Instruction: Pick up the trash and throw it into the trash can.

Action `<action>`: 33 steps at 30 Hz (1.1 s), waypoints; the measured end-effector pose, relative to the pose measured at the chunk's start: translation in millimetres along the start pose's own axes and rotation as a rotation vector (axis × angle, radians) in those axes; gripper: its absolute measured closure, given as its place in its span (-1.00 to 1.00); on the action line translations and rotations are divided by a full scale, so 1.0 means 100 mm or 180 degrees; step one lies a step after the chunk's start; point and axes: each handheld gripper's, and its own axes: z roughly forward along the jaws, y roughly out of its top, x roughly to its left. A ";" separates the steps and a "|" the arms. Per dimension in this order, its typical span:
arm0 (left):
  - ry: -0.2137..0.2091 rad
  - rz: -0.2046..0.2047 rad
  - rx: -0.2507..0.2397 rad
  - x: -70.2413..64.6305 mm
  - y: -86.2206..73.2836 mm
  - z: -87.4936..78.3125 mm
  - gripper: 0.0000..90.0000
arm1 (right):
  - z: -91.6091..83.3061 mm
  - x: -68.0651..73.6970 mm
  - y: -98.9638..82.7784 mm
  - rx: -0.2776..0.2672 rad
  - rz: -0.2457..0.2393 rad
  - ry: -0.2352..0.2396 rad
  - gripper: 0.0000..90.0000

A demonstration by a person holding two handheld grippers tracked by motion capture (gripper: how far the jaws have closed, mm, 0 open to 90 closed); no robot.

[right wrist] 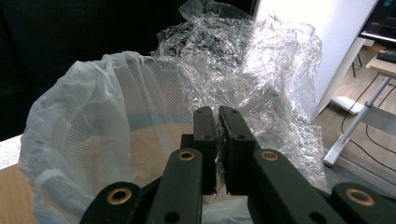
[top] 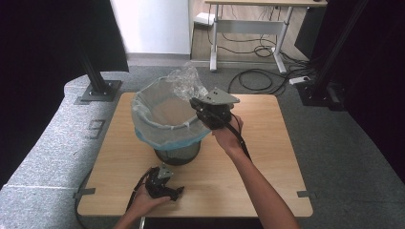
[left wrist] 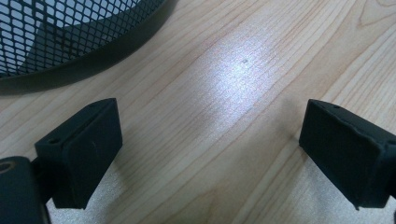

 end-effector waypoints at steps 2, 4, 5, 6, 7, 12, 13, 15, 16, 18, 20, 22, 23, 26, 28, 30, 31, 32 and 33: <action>-0.0001 0.0000 0.0000 0.00 0.00 0.00 -0.87 | 0.03 0.03 0.01 0.0013 -0.0015 0.0015 0.89; -0.0001 -0.0001 0.0000 0.00 0.00 0.00 -0.87 | 0.06 0.05 0.03 0.0026 -0.0028 0.0026 0.89; 0.0000 0.0000 0.0000 0.00 0.00 0.00 -0.87 | 0.08 0.07 0.04 0.0026 -0.0034 0.0035 0.89; 0.0000 0.0000 0.0000 0.00 0.00 0.00 -0.87 | 0.09 0.08 0.05 0.0035 -0.0037 0.0045 0.89; -0.0001 0.0000 0.0000 0.00 0.00 0.00 -0.87 | 0.10 0.10 0.05 0.0031 -0.0047 0.0055 0.89; 0.0000 -0.0001 0.0000 0.00 0.00 0.00 -0.87 | 0.17 0.15 0.08 0.0058 -0.0071 0.0100 0.89; 0.0000 -0.0001 0.0000 0.00 0.00 0.00 -0.87 | 0.18 0.16 0.08 0.0063 -0.0075 0.0106 0.89; -0.0001 0.0000 0.0000 0.00 0.00 0.00 -0.87 | 0.20 0.17 0.08 0.0070 -0.0082 0.0113 0.88; -0.0001 0.0000 0.0000 0.00 0.00 0.00 -0.87 | 0.21 0.18 0.09 0.0079 -0.0086 0.0116 0.88; -0.0001 -0.0001 -0.0001 0.00 0.00 0.00 -0.87 | 0.23 0.18 0.09 0.0096 -0.0090 0.0127 0.85; 0.0000 -0.0002 -0.0002 0.00 0.00 0.00 -0.87 | 0.26 0.19 0.08 0.0153 -0.0096 0.0208 0.53; 0.0000 -0.0003 -0.0002 0.00 0.00 0.00 -0.87 | 0.29 0.21 0.06 0.0217 -0.0115 0.0152 -0.03; 0.0000 -0.0002 -0.0002 0.00 0.00 0.00 -0.87 | 0.30 0.22 0.05 0.0245 -0.0137 0.0081 -0.16; 0.0000 -0.0003 -0.0002 0.00 0.00 0.00 -0.87 | 0.29 0.21 0.04 0.0296 -0.0091 0.0026 -0.30; 0.0000 -0.0002 -0.0001 0.00 0.00 0.00 -0.87 | 0.26 0.19 0.03 0.0280 -0.0085 0.0017 -0.32; 0.0000 -0.0003 -0.0002 0.00 0.00 0.00 -0.87 | 0.21 0.16 0.01 0.0257 -0.0070 0.0002 -0.33; 0.0000 -0.0002 -0.0002 0.00 0.00 0.00 -0.87 | 0.18 0.15 0.01 0.0241 -0.0055 0.0000 -0.33; 0.0000 -0.0002 -0.0002 0.00 0.00 0.00 -0.87 | 0.15 0.13 0.00 0.0229 -0.0048 -0.0006 -0.33; 0.0001 -0.0002 -0.0002 0.00 0.00 0.00 -0.87 | 0.12 0.11 -0.01 0.0217 -0.0033 0.0002 -0.34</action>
